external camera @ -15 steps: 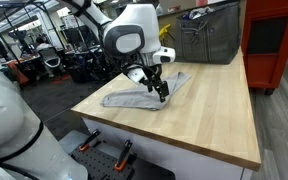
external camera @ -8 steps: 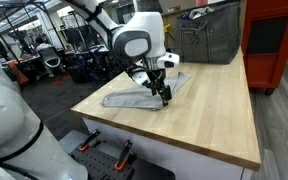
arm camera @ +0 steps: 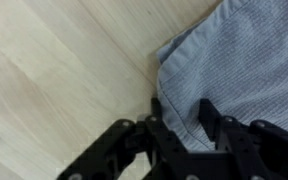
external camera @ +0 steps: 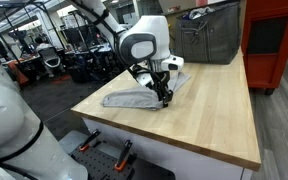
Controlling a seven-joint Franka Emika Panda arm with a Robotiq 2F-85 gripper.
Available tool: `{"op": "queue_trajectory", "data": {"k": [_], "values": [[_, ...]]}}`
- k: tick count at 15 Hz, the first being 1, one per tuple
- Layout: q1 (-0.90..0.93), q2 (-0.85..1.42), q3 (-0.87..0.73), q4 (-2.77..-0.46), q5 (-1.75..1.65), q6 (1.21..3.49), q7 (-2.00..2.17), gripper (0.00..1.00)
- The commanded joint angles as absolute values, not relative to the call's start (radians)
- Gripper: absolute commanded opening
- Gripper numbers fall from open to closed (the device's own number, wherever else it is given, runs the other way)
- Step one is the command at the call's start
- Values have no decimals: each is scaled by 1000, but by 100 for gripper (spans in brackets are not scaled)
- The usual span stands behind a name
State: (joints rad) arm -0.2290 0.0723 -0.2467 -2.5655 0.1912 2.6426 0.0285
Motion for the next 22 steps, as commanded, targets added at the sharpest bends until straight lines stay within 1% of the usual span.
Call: {"op": "queue_trajectory", "data": {"k": [1, 2, 3, 4, 5, 6, 7, 8, 11, 12, 13, 14, 15, 16, 18, 19, 22], "values": [[-238, 72, -260, -2548, 134, 2636, 100, 14], [-240, 71, -265, -2548, 119, 2642, 118, 5], [-240, 69, -269, -2548, 105, 2647, 136, 1], [-241, 67, -275, -2550, 84, 2653, 160, 0], [-241, 66, -279, -2554, 66, 2664, 183, 23], [-243, 65, -285, -2554, 47, 2671, 205, 29], [-243, 63, -289, -2557, 29, 2679, 225, 31], [-243, 62, -293, -2559, 8, 2687, 248, 37], [-241, 54, -304, -2569, -55, 2705, 313, 61], [-241, 53, -307, -2570, -74, 2710, 332, 58], [-241, 51, -311, -2571, -92, 2713, 349, 23], [-240, 48, -315, -2573, -115, 2714, 374, 28], [-240, 46, -318, -2573, -133, 2714, 391, 27], [-240, 43, -321, -2575, -153, 2715, 411, 21], [-240, 39, -324, -2577, -182, 2714, 440, 5], [-240, 37, -325, -2578, -196, 2714, 455, 0], [-240, 30, -326, -2581, -240, 2710, 485, 0]]}}
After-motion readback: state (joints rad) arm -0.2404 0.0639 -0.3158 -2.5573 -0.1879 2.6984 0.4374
